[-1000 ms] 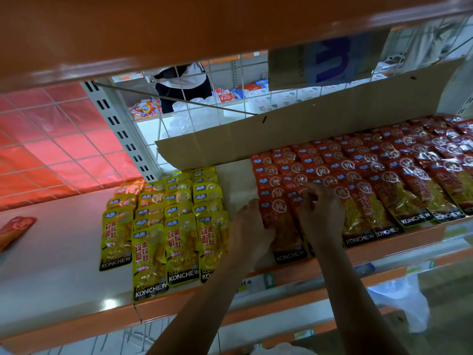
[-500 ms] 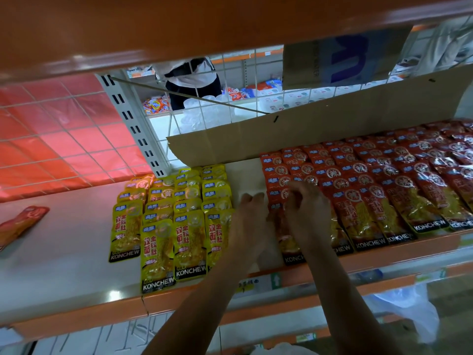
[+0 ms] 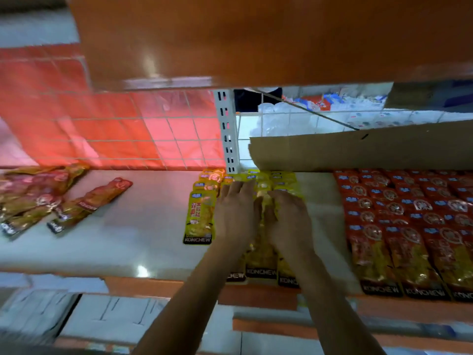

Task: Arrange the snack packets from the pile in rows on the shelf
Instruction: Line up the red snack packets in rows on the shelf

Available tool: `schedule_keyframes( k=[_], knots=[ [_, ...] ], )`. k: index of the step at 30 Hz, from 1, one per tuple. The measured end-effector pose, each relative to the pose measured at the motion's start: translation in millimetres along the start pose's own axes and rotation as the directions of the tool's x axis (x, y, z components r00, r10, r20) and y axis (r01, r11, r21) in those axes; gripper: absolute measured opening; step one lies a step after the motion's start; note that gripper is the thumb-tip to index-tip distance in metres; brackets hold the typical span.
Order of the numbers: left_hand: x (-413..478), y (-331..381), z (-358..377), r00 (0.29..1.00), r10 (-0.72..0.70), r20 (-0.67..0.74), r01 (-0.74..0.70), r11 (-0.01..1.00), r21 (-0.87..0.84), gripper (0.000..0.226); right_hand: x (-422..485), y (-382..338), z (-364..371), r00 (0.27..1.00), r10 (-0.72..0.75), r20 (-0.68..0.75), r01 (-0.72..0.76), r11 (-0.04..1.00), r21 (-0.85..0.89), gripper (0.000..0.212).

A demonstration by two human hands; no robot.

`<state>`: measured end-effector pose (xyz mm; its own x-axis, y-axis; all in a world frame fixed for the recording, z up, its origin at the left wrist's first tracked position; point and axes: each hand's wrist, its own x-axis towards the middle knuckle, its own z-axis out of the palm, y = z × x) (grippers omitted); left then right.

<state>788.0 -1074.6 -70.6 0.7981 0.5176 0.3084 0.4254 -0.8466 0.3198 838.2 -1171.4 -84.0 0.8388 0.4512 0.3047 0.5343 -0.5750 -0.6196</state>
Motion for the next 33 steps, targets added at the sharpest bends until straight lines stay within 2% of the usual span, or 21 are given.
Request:
schedule_keyframes(
  k=[5, 12, 19, 24, 28, 31, 33],
  knots=[
    [-1.9, -78.1, -24.7, 0.991, -0.131, -0.002, 0.131, 0.988, 0.083, 0.041, -1.5, -61.6, 49.5, 0.987, -0.129, 0.098, 0.125, 0.991, 0.041, 0.033],
    [-8.2, -192.2, -57.6, 0.956, -0.290, -0.042, 0.293, 0.942, 0.164, 0.047, -7.2, -150.0, 130.9, 0.940, -0.221, 0.259, 0.218, 0.975, 0.044, 0.039],
    [-4.0, -292.7, -87.9, 0.924, -0.377, -0.061, 0.381, 0.907, 0.180, 0.039, 0.4, -218.4, 198.4, 0.905, -0.193, 0.380, 0.189, 0.981, 0.048, 0.042],
    [2.6, -342.6, -101.7, 0.910, -0.415, 0.001, 0.403, 0.883, 0.240, 0.043, 17.5, -257.4, 236.2, 0.905, -0.062, 0.422, 0.071, 0.997, -0.004, 0.038],
    [6.4, -364.2, -102.6, 0.912, -0.407, 0.044, 0.376, 0.875, 0.303, 0.049, 30.6, -273.6, 257.6, 0.917, 0.121, 0.381, -0.102, 0.992, -0.069, 0.050],
    [10.3, -367.7, -104.7, 0.898, -0.425, 0.118, 0.371, 0.873, 0.317, 0.050, 37.3, -279.4, 271.0, 0.915, 0.175, 0.364, -0.146, 0.984, -0.104, 0.054],
    [10.9, -367.1, -104.6, 0.892, -0.434, 0.124, 0.381, 0.872, 0.306, 0.042, 39.4, -282.8, 279.0, 0.910, 0.204, 0.360, -0.172, 0.978, -0.120, 0.056]
  ],
)
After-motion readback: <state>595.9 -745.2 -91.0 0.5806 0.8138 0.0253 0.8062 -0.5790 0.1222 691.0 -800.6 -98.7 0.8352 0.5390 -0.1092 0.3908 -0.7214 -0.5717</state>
